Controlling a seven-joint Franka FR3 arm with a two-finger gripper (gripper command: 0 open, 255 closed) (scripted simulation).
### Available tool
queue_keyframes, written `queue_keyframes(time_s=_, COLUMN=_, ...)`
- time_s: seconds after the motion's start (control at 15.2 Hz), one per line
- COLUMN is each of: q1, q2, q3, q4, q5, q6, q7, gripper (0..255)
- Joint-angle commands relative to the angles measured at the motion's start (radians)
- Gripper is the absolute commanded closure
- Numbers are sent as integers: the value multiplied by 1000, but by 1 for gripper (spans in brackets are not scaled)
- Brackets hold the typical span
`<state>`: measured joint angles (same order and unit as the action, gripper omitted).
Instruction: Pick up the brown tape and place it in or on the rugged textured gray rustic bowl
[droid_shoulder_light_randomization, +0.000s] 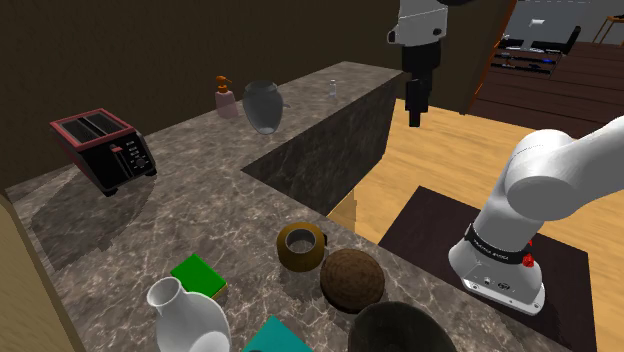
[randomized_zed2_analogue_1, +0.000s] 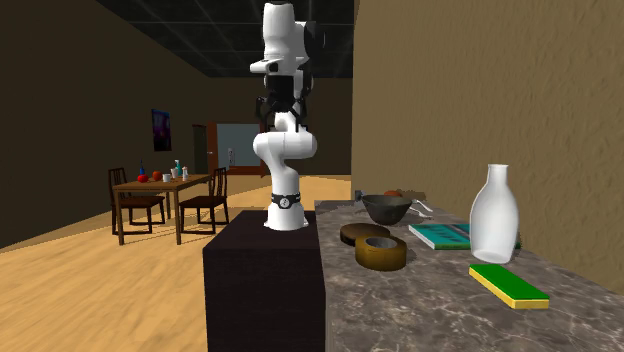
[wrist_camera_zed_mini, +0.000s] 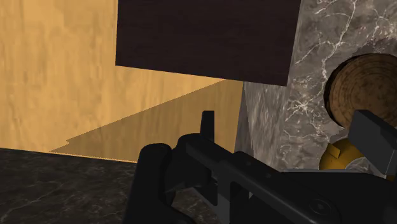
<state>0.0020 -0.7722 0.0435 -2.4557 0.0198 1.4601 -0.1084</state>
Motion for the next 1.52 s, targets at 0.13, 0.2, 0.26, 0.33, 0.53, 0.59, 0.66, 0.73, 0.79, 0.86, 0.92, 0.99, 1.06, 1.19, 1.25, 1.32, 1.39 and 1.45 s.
queue_keyframes(time_s=0.13, q1=10, q2=19, q3=28, q4=-37, q5=28, q6=65, q7=36, gripper=0)
queue_keyframes(time_s=0.2, q1=15, q2=32, q3=43, q4=-54, q5=42, q6=98, q7=53, gripper=0)
queue_keyframes(time_s=0.26, q1=20, q2=46, q3=57, q4=-69, q5=55, q6=132, q7=70, gripper=0)
queue_keyframes(time_s=0.33, q1=26, q2=62, q3=72, q4=-83, q5=68, q6=167, q7=88, gripper=0)
queue_keyframes(time_s=0.53, q1=41, q2=121, q3=116, q4=-116, q5=105, q6=273, q7=138, gripper=0)
queue_keyframes(time_s=0.59, q1=46, q2=144, q3=132, q4=-124, q5=116, q6=309, q7=154, gripper=0)
queue_keyframes(time_s=0.66, q1=51, q2=169, q3=147, q4=-130, q5=127, q6=346, q7=170, gripper=0)
queue_keyframes(time_s=0.73, q1=55, q2=196, q3=162, q4=-135, q5=137, q6=383, q7=186, gripper=0)
queue_keyframes(time_s=0.79, q1=59, q2=224, q3=178, q4=-138, q5=146, q6=419, q7=203, gripper=0)
queue_keyframes(time_s=0.86, q1=62, q2=254, q3=193, q4=-140, q5=154, q6=456, q7=219, gripper=0)
queue_keyframes(time_s=0.92, q1=66, q2=286, q3=208, q4=-140, q5=161, q6=493, q7=236, gripper=0)
queue_keyframes(time_s=0.99, q1=68, q2=319, q3=223, q4=-138, q5=166, q6=530, q7=252, gripper=0)
queue_keyframes(time_s=1.06, q1=71, q2=353, q3=237, q4=-135, q5=170, q6=566, q7=270, gripper=0)
queue_keyframes(time_s=1.19, q1=74, q2=426, q3=266, q4=-124, q5=174, q6=638, q7=306, gripper=0)
queue_keyframes(time_s=1.25, q1=75, q2=463, q3=280, q4=-116, q5=172, q6=673, q7=324, gripper=0)
queue_keyframes(time_s=1.32, q1=75, q2=502, q3=293, q4=-106, q5=169, q6=708, q7=344, gripper=0)
queue_keyframes(time_s=1.39, q1=76, q2=542, q3=306, q4=-95, q5=163, q6=741, q7=365, gripper=0)
queue_keyframes(time_s=1.45, q1=76, q2=583, q3=318, q4=-83, q5=155, q6=774, q7=387, gripper=0)
